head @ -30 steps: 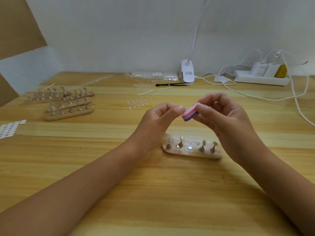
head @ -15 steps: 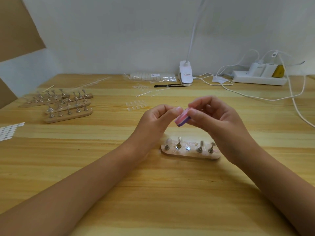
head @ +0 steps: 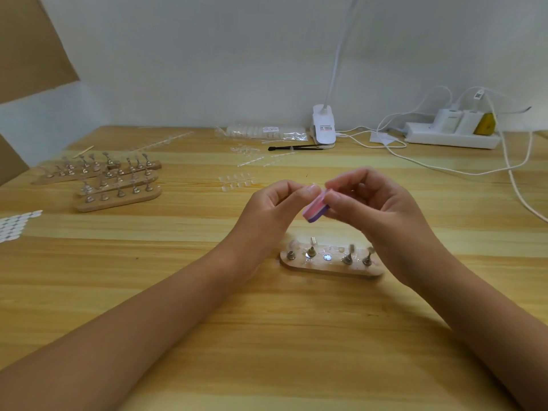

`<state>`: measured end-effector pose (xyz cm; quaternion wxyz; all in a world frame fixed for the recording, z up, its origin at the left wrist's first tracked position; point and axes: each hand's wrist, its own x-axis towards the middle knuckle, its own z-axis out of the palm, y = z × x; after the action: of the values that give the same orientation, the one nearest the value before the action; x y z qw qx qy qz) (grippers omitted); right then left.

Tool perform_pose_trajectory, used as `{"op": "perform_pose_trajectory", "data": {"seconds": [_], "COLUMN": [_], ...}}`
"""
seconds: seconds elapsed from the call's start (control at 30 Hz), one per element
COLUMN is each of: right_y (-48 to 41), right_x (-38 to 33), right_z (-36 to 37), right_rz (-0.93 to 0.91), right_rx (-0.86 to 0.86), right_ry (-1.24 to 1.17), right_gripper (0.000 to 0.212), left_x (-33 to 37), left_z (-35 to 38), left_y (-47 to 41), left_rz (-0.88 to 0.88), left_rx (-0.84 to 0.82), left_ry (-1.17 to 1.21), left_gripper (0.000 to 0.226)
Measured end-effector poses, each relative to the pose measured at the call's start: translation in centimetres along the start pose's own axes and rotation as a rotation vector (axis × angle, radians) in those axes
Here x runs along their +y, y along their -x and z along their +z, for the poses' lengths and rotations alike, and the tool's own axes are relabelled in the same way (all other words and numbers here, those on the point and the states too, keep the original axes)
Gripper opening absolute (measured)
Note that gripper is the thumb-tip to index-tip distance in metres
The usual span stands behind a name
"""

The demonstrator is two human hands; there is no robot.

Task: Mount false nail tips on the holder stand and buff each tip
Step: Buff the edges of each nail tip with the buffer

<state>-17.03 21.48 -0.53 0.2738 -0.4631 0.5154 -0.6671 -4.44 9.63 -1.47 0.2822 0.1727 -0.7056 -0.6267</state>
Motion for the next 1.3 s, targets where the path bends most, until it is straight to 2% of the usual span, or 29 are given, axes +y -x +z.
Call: {"op": "perform_pose_trajectory", "data": {"seconds": [0.1, 0.2, 0.37, 0.67, 0.8, 0.97, 1.1, 1.2, 1.3], "right_y": [-0.14, 0.02, -0.05, -0.07, 0.07, -0.05, 0.01, -0.16, -0.03], "right_x": [-0.08, -0.1, -0.25, -0.95, -0.7, -0.47, -0.08, -0.08, -0.02], "right_z": [-0.19, -0.06, -0.16, -0.74, -0.22, -0.53, -0.06, -0.35, -0.26], "right_rz": [-0.018, -0.01, -0.066, -0.035, -0.035, -0.061, -0.032, -0.051, -0.052], "right_rx": [0.092, 0.054, 0.148, 0.111, 0.04, 0.139, 0.062, 0.135, 0.094], "right_ry": [0.013, 0.056, 0.088, 0.1, 0.158, 0.107, 0.158, 0.126, 0.129], "right_gripper": [0.023, 0.023, 0.022, 0.026, 0.023, 0.023, 0.023, 0.024, 0.021], "left_x": [-0.01, 0.04, 0.05, -0.14, -0.06, 0.05, 0.03, 0.02, 0.04], "left_z": [-0.01, 0.12, 0.0, 0.06, 0.11, 0.1, 0.09, 0.04, 0.11], "left_y": [-0.05, 0.01, 0.06, -0.03, 0.03, 0.1, 0.18, 0.13, 0.13], "left_rz": [-0.014, -0.014, -0.021, -0.026, -0.025, -0.032, -0.014, -0.024, -0.025], "left_rx": [0.005, -0.001, 0.02, 0.018, 0.016, 0.007, 0.003, 0.005, -0.002], "left_ry": [-0.013, -0.018, -0.029, -0.028, -0.022, -0.024, -0.039, -0.037, -0.026], "left_gripper": [0.018, 0.019, 0.014, 0.014, 0.015, 0.014, 0.017, 0.017, 0.017]}}
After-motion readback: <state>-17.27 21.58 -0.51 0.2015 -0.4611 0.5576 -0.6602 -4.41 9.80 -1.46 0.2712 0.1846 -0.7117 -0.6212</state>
